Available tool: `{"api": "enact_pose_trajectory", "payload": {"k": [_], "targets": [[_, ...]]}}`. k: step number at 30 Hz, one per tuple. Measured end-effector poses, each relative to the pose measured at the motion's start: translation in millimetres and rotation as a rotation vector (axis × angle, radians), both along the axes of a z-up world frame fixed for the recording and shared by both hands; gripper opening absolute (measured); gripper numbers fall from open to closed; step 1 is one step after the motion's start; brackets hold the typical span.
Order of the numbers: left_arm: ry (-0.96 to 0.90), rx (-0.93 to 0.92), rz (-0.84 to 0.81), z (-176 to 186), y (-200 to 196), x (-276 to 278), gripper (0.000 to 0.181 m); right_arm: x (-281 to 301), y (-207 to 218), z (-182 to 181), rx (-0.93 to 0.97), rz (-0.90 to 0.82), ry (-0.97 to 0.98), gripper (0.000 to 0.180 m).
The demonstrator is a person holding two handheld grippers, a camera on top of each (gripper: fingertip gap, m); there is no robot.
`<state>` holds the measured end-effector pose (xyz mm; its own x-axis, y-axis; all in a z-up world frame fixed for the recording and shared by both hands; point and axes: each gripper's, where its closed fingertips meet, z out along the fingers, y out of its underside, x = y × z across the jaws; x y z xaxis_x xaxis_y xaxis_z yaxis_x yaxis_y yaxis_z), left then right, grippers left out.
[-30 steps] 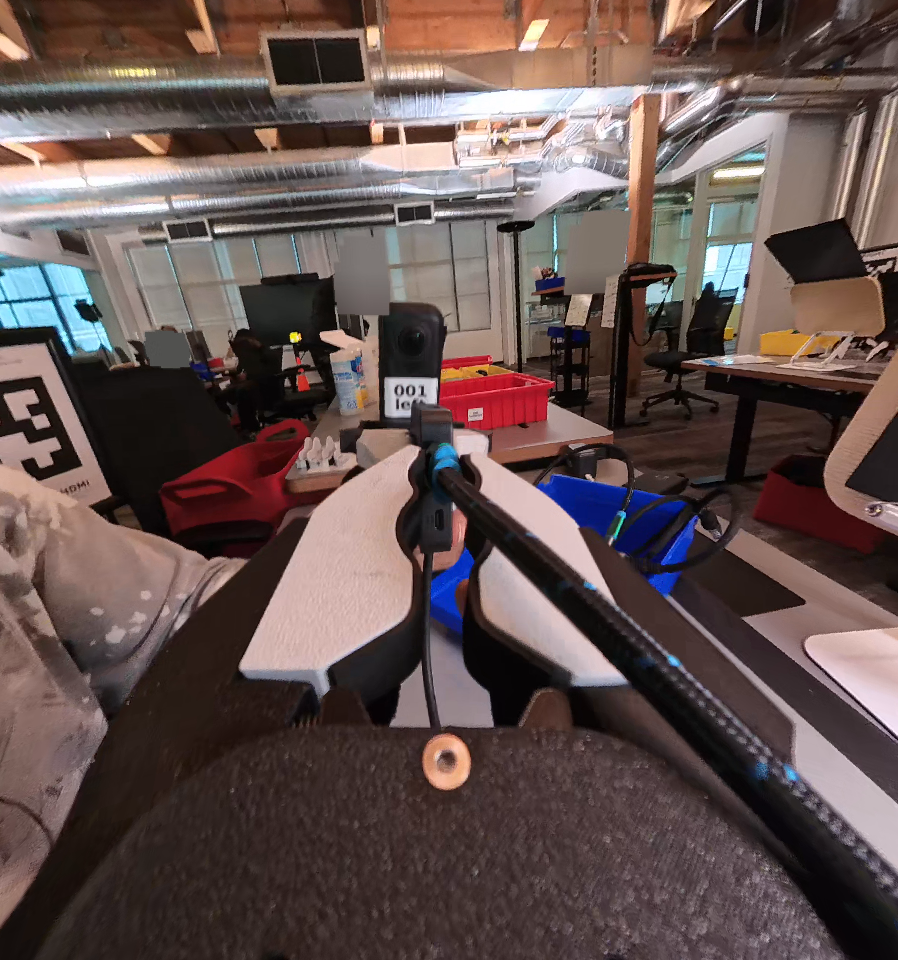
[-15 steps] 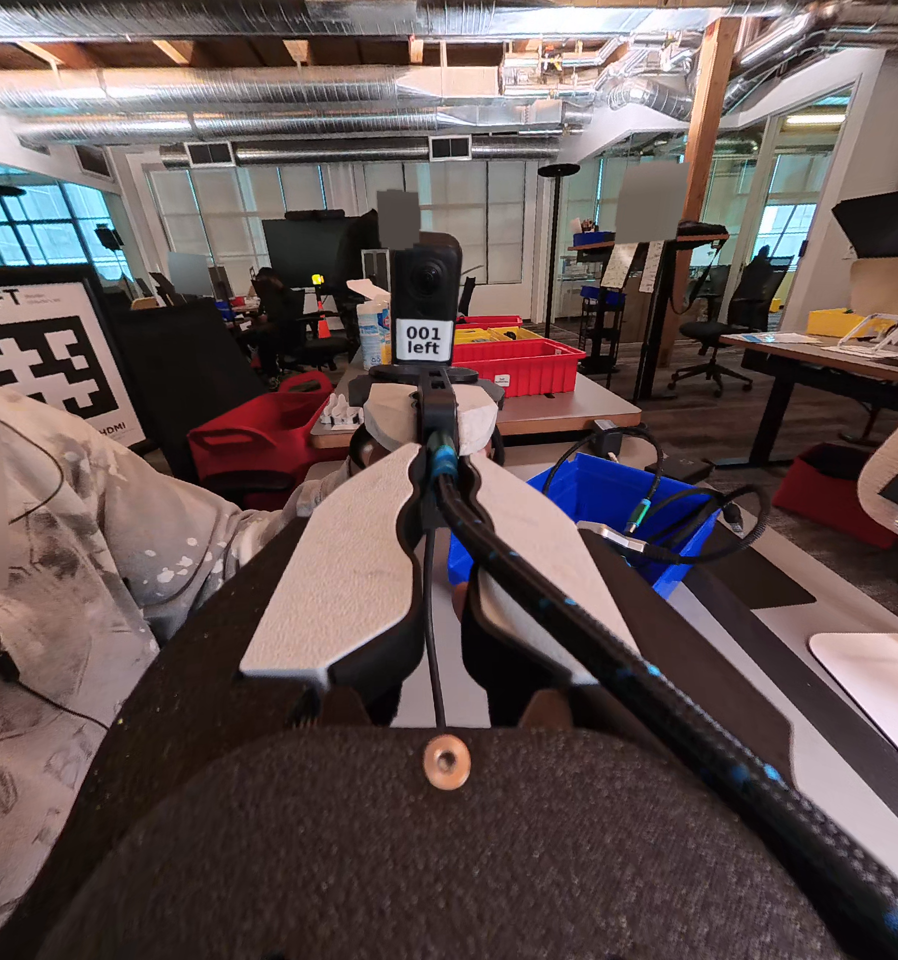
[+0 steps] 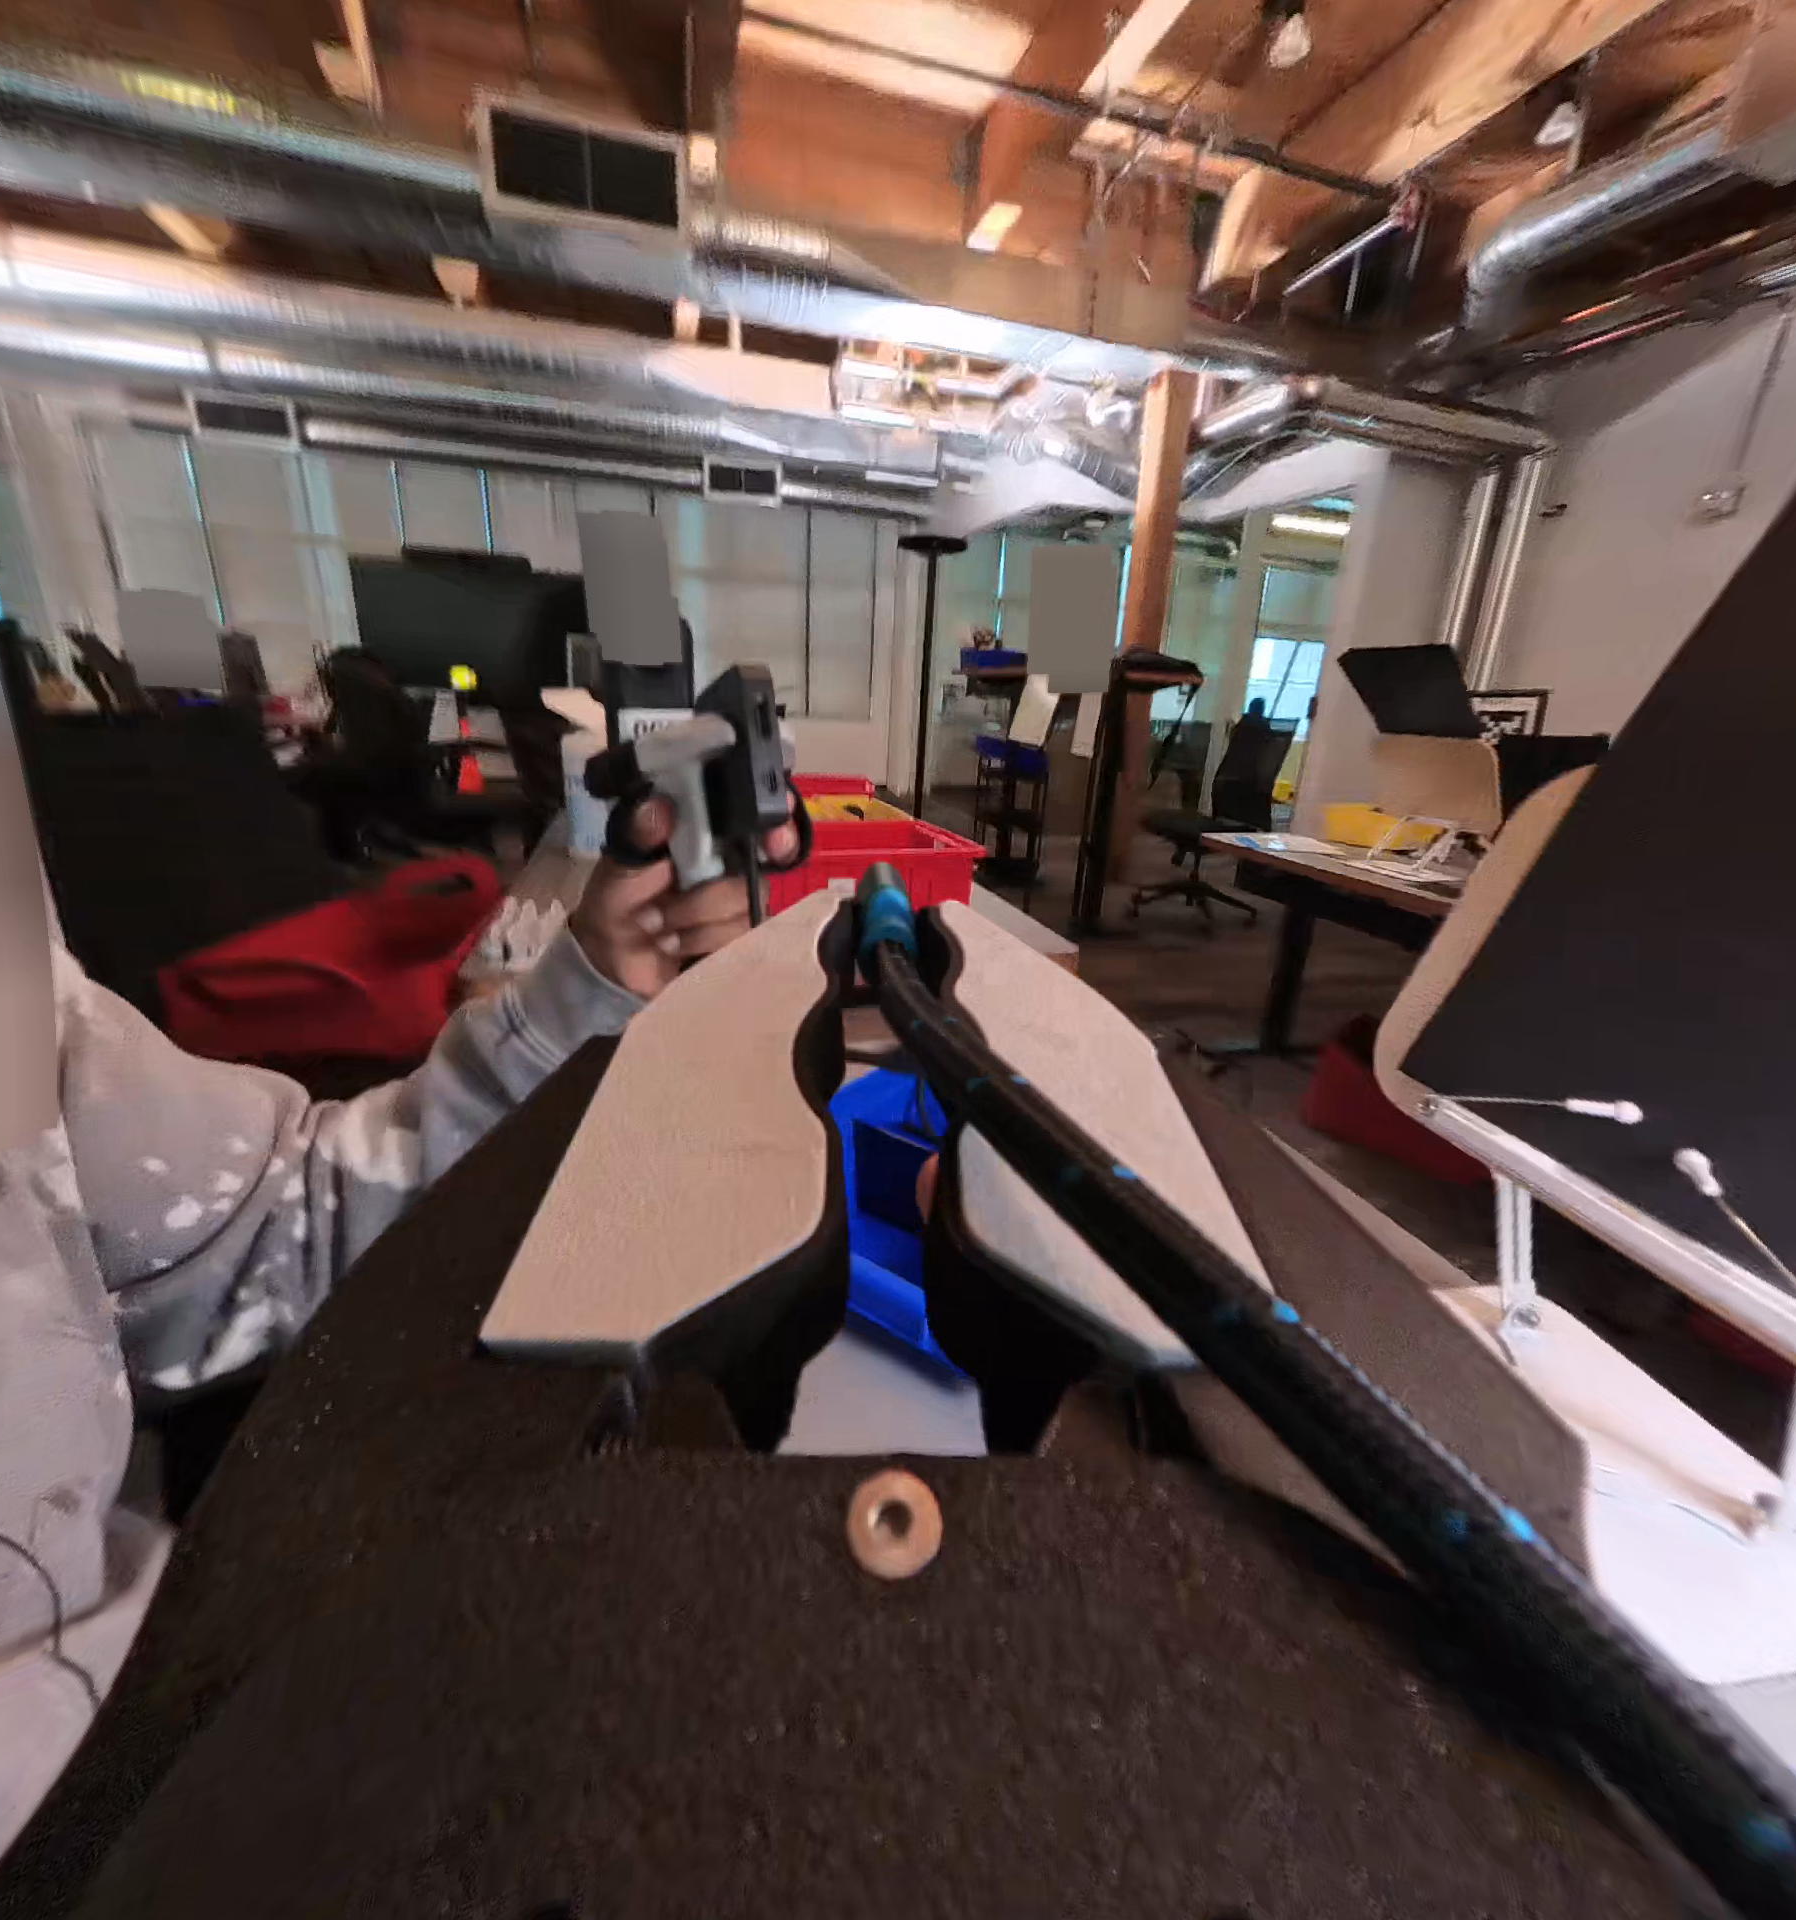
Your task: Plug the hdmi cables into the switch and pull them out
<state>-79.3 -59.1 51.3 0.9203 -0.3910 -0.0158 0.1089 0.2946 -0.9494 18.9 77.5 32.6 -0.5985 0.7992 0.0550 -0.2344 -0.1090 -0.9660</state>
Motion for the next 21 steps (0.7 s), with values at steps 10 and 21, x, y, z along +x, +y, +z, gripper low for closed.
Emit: {"api": "enact_pose_trajectory", "payload": {"k": [10,21], "targets": [[-0.076,0.000,0.066,5.7,-14.1,-26.9,0.015,-35.1,46.1,0.6,-0.009,-0.008,-0.275,0.011],[-0.046,-0.028,0.089,-0.1,-8.6,-27.4,0.015,-87.6,170.7,-151.7,0.330,-0.243,-0.955,0.012]]}}
